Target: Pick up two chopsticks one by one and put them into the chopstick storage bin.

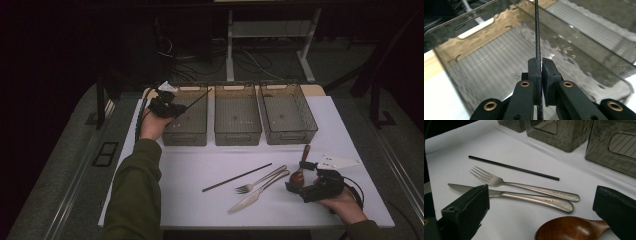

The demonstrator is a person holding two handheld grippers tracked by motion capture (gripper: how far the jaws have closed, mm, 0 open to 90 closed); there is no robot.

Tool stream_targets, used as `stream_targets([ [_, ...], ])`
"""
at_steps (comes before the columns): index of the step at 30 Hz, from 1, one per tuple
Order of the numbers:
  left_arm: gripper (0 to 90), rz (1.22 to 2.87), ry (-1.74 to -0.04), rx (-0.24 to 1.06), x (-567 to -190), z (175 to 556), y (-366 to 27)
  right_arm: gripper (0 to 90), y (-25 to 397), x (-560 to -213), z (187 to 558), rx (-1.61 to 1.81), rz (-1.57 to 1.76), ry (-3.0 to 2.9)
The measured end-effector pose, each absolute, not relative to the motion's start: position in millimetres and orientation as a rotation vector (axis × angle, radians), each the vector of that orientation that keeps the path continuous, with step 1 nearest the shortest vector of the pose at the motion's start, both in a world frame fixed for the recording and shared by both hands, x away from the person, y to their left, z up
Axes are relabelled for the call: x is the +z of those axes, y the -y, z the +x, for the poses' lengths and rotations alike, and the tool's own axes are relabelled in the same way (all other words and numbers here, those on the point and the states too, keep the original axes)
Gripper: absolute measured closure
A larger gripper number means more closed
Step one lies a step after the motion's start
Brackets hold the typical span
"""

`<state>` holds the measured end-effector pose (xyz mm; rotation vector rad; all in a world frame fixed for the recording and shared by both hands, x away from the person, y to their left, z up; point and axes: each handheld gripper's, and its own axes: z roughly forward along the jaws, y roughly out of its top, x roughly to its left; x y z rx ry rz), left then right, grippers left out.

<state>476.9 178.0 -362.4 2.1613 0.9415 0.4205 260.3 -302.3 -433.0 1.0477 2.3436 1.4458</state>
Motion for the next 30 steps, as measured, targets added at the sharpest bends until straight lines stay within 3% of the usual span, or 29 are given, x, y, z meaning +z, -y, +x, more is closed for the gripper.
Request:
stream_targets([
  [19, 84.4, 2.176, -1.081, 0.42, -382.6, 490.4, -172.8, 0.3, 303.2, -433.1, 260.3, 1.448, 1.051, -2.342],
  [24, 70.2, 2.184, -1.078, 0.467, -381.8, 490.4, -170.2, 0.3, 303.5, -432.8, 260.2, 1.451, 1.051, -2.34],
  [30, 60.6, 2.16, -1.066, 0.489, -376.1, 487.5, -172.8, 0.3, 303.4, -432.9, 260.1, 1.45, 1.05, -2.34],
])
